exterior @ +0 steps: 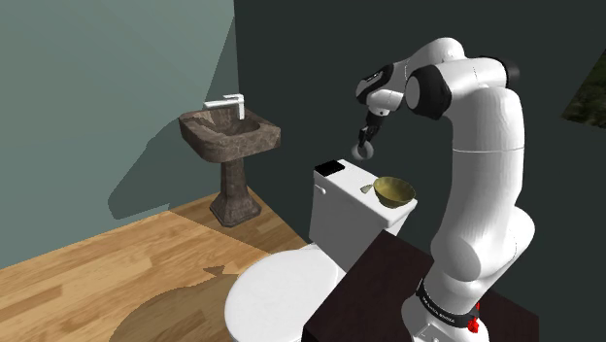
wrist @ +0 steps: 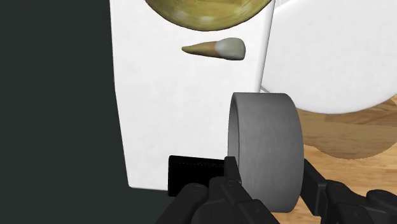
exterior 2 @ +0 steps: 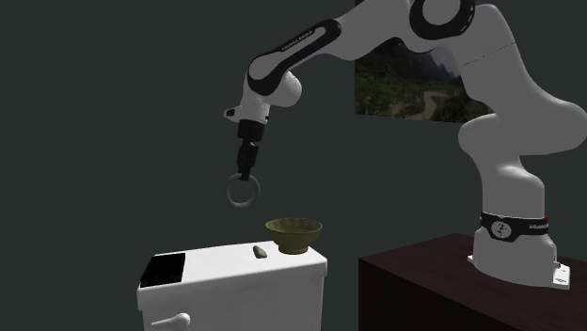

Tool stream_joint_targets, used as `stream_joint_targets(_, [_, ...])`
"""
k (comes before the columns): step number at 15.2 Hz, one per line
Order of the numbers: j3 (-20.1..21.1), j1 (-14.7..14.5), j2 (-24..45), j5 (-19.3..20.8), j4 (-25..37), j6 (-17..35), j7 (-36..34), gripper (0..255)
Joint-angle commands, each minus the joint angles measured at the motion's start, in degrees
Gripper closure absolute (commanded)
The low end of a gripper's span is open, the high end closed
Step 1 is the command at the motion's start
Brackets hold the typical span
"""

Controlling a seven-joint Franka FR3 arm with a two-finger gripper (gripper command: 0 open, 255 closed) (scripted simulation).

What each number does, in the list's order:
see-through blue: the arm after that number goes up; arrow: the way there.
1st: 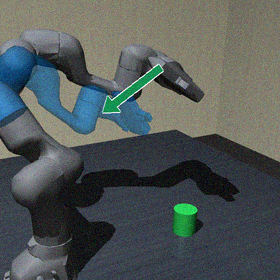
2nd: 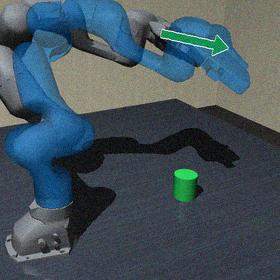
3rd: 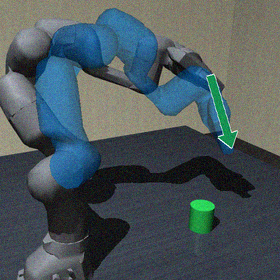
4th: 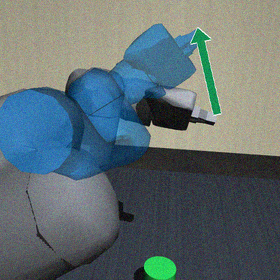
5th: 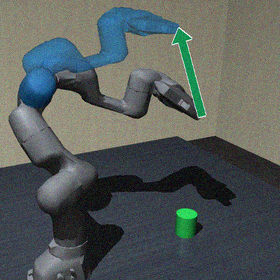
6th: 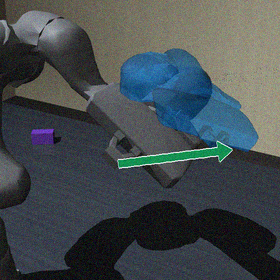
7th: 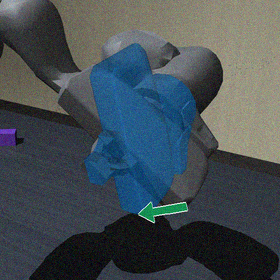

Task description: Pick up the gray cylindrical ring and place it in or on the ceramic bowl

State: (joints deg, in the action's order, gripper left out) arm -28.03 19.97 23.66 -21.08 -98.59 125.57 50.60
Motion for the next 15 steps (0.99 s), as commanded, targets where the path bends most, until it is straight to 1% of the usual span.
stream_joint_targets(1, [-0.85, -0.03, -2.79, 0.92, -2.97, 0.29, 0.88, 255])
stream_joint_targets(8, [-4.61, 1.31, -13.55, 5.33, -14.02, 1.20, 5.30, 255])
stream_joint_targets(15, [-8.49, 4.11, -23.28, 11.05, -21.51, 0.05, 9.32, 255])
